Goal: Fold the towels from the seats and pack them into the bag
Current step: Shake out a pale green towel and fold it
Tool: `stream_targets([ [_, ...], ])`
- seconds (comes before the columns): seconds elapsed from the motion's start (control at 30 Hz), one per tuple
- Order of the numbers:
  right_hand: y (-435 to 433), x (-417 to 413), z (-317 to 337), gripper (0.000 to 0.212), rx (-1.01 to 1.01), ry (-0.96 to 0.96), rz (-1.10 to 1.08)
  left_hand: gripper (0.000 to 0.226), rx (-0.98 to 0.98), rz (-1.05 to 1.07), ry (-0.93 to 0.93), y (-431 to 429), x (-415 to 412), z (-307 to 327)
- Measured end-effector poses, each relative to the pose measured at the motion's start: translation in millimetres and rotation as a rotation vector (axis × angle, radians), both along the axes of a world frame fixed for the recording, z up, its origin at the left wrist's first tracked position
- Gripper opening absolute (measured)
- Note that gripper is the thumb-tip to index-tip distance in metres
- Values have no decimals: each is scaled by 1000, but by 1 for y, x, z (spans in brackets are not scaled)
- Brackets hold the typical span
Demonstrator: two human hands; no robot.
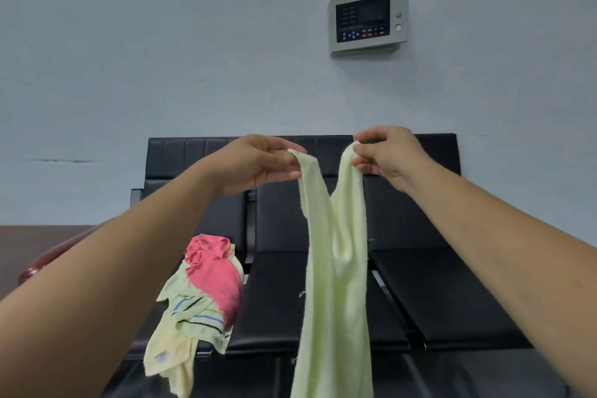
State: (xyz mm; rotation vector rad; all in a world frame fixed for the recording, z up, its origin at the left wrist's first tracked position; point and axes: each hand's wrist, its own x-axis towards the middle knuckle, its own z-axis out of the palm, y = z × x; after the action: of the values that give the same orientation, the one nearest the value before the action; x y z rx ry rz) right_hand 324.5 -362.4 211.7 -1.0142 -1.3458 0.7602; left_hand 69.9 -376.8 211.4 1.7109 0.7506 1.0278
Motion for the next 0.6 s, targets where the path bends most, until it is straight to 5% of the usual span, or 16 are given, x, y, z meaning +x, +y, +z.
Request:
stream_targets([
  [0.13, -9, -11, -5, 22, 74, -201, 20, 17, 288, 250, 305, -1, 10, 0],
  [0.23, -26, -20, -10, 13, 36, -350, 215, 17, 431, 363, 392, 0, 15, 0],
  [0.33, -32, -28, -16, 30, 56, -524, 247, 18, 456, 371, 432, 2, 17, -1],
  [0.5, -22, -35, -25, 21, 53, -417, 226, 57, 436, 330, 447, 7, 15, -11],
  [0.6, -20, -32, -25, 14, -12, -223, 349, 59, 273, 173, 451, 4, 9, -19],
])
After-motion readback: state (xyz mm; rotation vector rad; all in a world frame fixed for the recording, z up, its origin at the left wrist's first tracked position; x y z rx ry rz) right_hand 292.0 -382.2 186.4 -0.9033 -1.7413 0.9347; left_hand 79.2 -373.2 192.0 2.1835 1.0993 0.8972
